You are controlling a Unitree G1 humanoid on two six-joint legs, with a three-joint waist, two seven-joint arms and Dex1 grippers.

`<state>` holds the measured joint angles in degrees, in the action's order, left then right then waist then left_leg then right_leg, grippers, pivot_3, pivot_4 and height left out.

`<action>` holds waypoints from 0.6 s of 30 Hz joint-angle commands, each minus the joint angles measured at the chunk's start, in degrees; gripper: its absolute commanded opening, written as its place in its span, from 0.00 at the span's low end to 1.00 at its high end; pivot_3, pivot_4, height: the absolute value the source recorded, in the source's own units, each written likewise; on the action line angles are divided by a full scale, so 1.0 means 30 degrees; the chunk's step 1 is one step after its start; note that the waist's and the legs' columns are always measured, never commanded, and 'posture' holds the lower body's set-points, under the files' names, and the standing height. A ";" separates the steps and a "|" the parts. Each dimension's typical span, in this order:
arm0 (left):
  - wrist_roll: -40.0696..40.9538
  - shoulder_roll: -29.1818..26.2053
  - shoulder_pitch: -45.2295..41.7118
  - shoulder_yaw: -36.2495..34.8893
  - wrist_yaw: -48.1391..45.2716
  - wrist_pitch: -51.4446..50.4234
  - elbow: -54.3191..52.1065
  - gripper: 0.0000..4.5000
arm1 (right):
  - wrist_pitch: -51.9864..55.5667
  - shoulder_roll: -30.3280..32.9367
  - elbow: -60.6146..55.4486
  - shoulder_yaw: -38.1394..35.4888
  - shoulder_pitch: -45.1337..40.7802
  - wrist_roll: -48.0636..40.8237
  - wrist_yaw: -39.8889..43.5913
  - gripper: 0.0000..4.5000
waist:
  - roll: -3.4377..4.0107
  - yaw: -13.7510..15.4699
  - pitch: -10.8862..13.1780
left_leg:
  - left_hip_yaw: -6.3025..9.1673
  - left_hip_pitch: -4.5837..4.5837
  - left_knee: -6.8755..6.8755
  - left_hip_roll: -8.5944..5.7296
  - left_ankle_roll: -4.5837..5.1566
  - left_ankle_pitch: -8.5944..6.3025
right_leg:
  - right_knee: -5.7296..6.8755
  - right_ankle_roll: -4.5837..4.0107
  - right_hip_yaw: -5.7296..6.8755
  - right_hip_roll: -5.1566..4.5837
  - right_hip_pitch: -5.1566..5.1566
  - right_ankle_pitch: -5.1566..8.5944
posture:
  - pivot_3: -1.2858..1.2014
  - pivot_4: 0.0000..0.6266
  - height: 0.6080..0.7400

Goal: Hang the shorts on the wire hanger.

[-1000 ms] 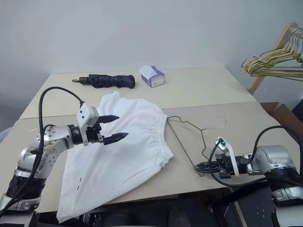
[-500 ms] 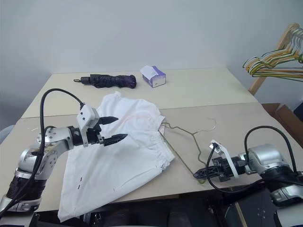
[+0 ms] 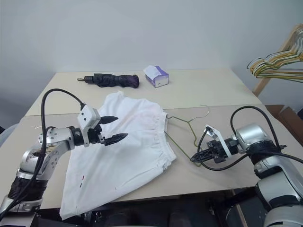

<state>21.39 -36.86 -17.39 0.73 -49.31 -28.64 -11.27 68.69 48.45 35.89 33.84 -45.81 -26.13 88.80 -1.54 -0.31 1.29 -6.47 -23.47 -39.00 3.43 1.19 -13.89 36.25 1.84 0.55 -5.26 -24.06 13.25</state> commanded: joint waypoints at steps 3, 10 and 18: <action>-0.0474 0.0082 0.0040 -0.0072 0.0431 0.0695 -0.0877 0.99 | -0.0688 -0.0807 0.2403 0.1332 -0.2436 0.0295 0.1234 0.00 | 0.0007 0.0039 -0.0002 | -0.0006 0.0000 -0.0002 0.0003 -0.0002 0.0001 | 0.0023 -0.0003 -0.0003 0.0003 -0.0015 -0.0002 | 0.54 0.00 1.00; -0.0537 0.0260 0.0439 -0.0047 0.0721 0.0726 -0.1123 0.99 | -0.2530 -0.2190 0.5088 0.1594 -0.3733 0.0451 0.1234 0.00 | 0.0010 0.0233 -0.0004 | -0.0008 -0.0001 -0.0007 -0.0004 -0.0008 0.0004 | 0.0055 -0.0004 -0.0003 -0.0002 -0.0022 -0.0004 | 0.55 0.00 1.00; -0.0560 0.0173 0.0610 -0.0273 0.0863 0.0819 -0.1198 0.99 | -0.4563 -0.3665 0.8539 -0.1578 -0.4796 0.2324 0.0605 0.00 | 0.0014 0.0369 -0.0006 | -0.0007 0.0005 -0.0028 -0.0012 -0.0019 0.0010 | 0.0155 -0.0008 -0.0005 -0.0008 -0.0040 0.0000 | 0.55 0.00 1.00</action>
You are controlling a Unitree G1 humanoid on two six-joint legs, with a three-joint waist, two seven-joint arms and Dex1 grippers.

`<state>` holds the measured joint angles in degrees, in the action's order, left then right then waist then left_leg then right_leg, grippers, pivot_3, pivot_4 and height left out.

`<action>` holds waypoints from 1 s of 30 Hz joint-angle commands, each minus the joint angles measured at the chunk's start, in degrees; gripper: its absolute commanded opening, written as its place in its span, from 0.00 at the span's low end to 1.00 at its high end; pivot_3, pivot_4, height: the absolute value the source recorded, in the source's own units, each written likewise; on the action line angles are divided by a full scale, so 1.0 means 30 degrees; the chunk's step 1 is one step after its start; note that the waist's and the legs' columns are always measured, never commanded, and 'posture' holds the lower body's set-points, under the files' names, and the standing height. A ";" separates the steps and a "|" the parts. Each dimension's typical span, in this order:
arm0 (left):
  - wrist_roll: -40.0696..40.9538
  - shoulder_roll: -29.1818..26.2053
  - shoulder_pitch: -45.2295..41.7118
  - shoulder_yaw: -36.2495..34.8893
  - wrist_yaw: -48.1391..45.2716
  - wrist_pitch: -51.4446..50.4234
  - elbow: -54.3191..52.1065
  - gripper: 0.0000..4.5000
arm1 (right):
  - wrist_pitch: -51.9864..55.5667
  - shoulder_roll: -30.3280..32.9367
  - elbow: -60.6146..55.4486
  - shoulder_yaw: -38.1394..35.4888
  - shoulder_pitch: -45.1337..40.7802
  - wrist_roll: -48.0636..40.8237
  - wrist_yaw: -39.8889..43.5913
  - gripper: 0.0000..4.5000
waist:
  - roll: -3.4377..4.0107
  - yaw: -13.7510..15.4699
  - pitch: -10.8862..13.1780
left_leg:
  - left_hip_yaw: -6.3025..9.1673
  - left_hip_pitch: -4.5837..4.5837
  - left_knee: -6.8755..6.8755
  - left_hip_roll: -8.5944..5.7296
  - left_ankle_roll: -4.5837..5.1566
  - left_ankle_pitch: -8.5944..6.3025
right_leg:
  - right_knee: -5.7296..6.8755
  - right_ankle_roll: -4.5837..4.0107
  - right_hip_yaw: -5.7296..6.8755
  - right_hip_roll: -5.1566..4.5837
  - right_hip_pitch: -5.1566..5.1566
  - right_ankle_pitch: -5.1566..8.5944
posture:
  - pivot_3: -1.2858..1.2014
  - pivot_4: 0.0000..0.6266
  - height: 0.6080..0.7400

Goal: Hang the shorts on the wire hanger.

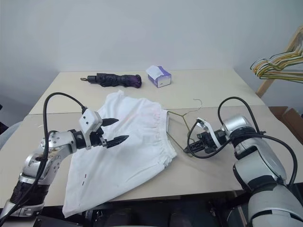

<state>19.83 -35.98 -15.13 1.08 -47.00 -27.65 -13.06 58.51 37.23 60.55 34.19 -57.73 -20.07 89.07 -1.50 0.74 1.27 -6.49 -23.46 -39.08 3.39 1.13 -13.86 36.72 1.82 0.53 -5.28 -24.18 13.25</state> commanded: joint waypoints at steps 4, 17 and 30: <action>0.0056 -0.0162 -0.0014 -0.0472 -0.0064 0.0564 -0.0603 0.99 | -0.3036 0.0097 -0.1662 -0.3202 0.0078 0.0808 -0.0248 0.00 | 0.0001 -0.0002 0.0000 | 0.0001 -0.0004 0.0003 -0.0002 -0.0001 -0.0001 | -0.0004 0.0003 0.0001 -0.0001 -0.0005 0.0001 | 0.55 0.00 1.00; 0.0957 -0.1289 0.0683 -0.1355 -0.1538 0.0937 -0.1855 0.99 | -1.0725 0.0160 -1.1341 -0.6048 0.4464 0.2640 -0.4254 0.00 | 0.0009 -0.0023 0.0003 | -0.0005 0.0005 0.0014 0.0006 -0.0003 -0.0001 | -0.0001 0.0003 0.0002 0.0002 -0.0011 0.0004 | 0.55 0.00 1.00; 0.5013 -0.5174 0.1518 -0.6325 -0.5409 0.0825 -0.4331 0.99 | -1.2975 -0.0151 -1.4365 -0.5223 0.5568 0.4817 -0.5123 0.00 | 0.0017 0.0011 0.0009 | -0.0006 0.0023 0.0016 0.0016 -0.0007 0.0001 | -0.0005 -0.0004 0.0012 0.0001 0.0005 0.0015 | 0.56 0.00 1.00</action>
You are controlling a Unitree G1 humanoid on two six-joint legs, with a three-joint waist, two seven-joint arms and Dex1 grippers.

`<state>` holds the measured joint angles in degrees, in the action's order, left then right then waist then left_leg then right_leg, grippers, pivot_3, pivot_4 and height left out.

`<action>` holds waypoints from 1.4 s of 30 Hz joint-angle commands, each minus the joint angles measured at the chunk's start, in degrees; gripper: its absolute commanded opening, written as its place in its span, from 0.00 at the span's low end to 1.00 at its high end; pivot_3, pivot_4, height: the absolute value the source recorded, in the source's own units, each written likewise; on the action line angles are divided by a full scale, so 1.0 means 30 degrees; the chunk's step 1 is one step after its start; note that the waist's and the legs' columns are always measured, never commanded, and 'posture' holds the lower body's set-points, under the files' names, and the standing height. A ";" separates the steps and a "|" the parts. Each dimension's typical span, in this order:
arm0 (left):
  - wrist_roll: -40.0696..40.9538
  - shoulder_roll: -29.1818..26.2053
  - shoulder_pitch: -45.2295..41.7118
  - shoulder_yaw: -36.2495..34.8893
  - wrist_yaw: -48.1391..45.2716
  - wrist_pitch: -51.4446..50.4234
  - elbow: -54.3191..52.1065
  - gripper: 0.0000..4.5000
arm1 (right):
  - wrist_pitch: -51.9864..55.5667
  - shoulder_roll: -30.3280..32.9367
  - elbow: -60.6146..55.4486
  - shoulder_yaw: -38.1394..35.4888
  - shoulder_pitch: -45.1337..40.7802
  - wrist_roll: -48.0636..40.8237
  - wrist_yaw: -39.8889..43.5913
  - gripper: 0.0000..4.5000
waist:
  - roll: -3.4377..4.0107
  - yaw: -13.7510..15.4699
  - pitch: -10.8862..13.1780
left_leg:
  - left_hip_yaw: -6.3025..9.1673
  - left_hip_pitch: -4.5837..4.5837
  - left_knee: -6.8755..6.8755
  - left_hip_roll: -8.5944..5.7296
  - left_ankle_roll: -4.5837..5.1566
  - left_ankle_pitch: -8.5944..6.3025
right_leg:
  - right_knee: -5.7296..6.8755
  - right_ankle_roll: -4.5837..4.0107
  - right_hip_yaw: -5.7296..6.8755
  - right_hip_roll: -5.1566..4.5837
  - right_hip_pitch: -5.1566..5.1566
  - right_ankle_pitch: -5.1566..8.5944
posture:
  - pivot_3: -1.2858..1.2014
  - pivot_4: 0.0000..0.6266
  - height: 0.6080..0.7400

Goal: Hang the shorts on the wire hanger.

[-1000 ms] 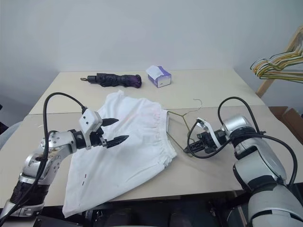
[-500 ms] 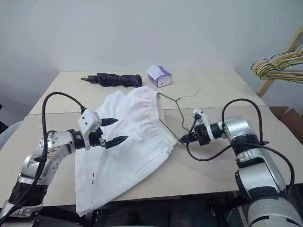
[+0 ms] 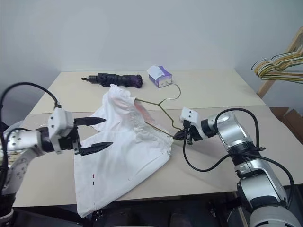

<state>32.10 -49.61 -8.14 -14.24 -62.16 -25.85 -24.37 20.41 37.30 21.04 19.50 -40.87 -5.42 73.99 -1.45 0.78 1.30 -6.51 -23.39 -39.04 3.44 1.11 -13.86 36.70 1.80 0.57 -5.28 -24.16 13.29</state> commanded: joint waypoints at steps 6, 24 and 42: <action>0.0941 -0.0926 -0.2993 -0.0627 -0.0566 0.0608 0.0308 0.99 | 0.0083 -0.0563 -0.1993 -0.0354 0.0279 0.0124 -0.0526 0.00 | 0.0000 0.0005 0.0000 | 0.0002 0.0012 0.0000 -0.0006 -0.0004 0.0003 | 0.0000 0.0002 0.0002 0.0003 0.0018 0.0000 | 0.55 0.00 1.00; -0.4377 -0.0816 -1.1299 0.5294 -0.7233 0.7272 1.1902 0.99 | 0.0673 -0.0465 -0.4226 0.0159 0.0586 0.1865 -0.1397 0.00 | 0.0002 -0.0273 0.0002 | -0.0009 -0.0015 0.0000 -0.0009 -0.0022 0.0014 | -0.0003 0.0006 0.0017 0.0012 0.0002 0.0008 | 0.52 0.00 1.00; -0.7365 0.2294 -1.8466 1.2547 -1.0113 1.1261 2.2175 0.63 | 0.2645 -0.0350 -0.5801 0.0994 0.0171 0.2854 -0.1442 0.00 | 0.0001 -0.1239 0.0001 | 0.0012 -0.0063 -0.0047 -0.0005 0.0001 0.0004 | 0.0044 0.0020 0.0018 0.0012 -0.0038 0.0028 | 0.50 0.00 1.00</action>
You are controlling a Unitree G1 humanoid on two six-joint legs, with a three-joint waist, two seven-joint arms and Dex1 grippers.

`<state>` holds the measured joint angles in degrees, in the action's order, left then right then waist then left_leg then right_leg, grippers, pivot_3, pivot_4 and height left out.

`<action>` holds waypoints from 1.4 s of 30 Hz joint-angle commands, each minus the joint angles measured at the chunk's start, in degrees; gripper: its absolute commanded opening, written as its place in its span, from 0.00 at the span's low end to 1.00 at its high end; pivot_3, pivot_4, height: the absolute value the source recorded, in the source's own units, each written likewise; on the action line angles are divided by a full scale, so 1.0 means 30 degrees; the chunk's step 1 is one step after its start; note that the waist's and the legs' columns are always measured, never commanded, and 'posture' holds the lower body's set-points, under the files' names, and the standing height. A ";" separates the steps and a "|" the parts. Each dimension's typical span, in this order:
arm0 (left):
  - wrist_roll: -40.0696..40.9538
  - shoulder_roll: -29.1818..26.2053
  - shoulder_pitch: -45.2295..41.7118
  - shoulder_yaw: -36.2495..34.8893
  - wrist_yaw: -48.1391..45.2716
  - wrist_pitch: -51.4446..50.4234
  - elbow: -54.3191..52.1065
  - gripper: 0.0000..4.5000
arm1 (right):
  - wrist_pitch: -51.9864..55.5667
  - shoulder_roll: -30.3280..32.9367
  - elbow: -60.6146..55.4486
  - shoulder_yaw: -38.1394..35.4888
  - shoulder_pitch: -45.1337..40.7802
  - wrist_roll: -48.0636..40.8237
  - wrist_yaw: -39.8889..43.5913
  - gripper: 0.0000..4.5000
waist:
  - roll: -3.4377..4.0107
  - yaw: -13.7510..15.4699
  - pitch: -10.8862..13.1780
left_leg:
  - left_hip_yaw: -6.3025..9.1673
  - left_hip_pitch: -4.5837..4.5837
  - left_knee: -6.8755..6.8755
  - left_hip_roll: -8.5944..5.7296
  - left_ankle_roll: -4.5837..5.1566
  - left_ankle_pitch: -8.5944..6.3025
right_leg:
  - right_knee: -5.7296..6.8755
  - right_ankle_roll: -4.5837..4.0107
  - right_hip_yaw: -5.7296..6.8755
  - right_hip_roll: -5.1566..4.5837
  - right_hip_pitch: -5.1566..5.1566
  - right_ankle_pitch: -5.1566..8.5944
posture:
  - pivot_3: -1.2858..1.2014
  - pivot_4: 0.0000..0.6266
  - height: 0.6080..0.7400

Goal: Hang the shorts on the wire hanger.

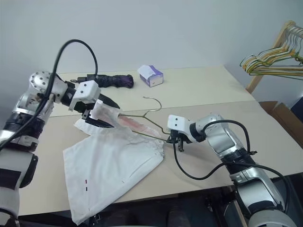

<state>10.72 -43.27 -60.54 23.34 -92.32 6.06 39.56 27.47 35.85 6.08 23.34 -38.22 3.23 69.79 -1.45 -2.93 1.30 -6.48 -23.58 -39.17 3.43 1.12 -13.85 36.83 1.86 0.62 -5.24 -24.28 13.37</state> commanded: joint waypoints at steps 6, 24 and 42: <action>-0.1546 0.0675 -0.1276 0.0344 -0.0061 0.1708 0.2494 0.18 | 0.0340 0.0136 -0.1121 -0.0236 -0.0734 -0.0023 -0.0116 0.00 | 0.0000 -0.0130 0.0000 | 0.0002 -0.0023 -0.0001 -0.0001 0.0007 -0.0005 | -0.0008 0.0004 0.0000 -0.0003 -0.0013 0.0004 | 0.49 0.00 1.00; -0.5141 0.1081 -0.2101 -0.1150 0.3434 0.4683 0.4769 0.00 | -0.0708 0.0208 -0.1201 -0.1762 -0.0847 0.0457 -0.2679 0.58 | -0.0001 -0.0341 0.0000 | 0.0011 -0.0057 -0.0028 -0.0002 0.0008 -0.0005 | 0.0013 0.0005 0.0013 -0.0010 -0.0029 0.0003 | 0.49 0.00 1.00; -0.5176 0.1255 -0.3118 -0.3091 0.4093 0.4824 0.5727 0.00 | 1.0038 -0.3319 -0.8110 -0.5761 0.4692 -0.5246 -0.7592 0.96 | -0.0010 -0.0521 -0.0006 | 0.0020 -0.0052 -0.0055 0.0009 0.0018 -0.0012 | 0.0067 0.0000 0.0017 -0.0007 -0.0033 0.0005 | 0.49 0.00 1.00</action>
<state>-5.37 -38.62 -67.27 16.11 -80.44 20.24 57.86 57.75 26.74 -16.33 6.39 -23.68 -11.06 49.26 -1.48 -4.49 1.28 -6.41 -23.74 -39.34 3.45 1.17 -13.89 37.03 1.87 0.68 -5.27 -24.37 13.39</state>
